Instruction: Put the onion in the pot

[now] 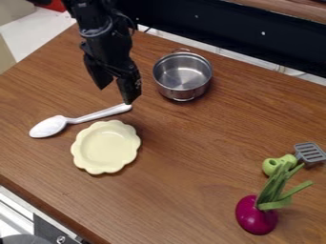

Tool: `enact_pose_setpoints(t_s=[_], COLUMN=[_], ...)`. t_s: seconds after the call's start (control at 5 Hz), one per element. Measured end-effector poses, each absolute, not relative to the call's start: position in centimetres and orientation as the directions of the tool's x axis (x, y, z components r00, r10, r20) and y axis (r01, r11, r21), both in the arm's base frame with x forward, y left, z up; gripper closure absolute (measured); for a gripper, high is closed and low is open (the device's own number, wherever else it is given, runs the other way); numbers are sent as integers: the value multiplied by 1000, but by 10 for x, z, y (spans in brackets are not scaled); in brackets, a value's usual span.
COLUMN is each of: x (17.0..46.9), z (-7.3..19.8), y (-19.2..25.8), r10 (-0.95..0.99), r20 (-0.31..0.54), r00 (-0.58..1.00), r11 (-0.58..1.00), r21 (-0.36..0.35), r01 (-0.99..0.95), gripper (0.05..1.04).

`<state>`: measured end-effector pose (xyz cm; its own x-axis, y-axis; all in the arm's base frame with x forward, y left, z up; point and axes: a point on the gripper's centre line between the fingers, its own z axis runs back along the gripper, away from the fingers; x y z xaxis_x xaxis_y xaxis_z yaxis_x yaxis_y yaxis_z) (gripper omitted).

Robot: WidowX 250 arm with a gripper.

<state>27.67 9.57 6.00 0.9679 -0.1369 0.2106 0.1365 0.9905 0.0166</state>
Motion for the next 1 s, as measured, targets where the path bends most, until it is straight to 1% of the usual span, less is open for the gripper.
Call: enact_pose_setpoints(t_s=[0.2, 0.4, 0.6, 0.8, 1.0], x=[273, 270, 272, 272, 272], z=[53, 53, 60, 67, 73], y=[95, 83, 58, 31, -3], r10=[-138, -270, -482, -677, -823], r20=[187, 114, 90, 111, 162], r00=[973, 956, 872, 728, 545], r11=[990, 962, 872, 720, 527], r21=[4, 0, -48, -107, -145], r01=[139, 271, 487, 686, 838], gripper=[85, 85, 85, 85, 85])
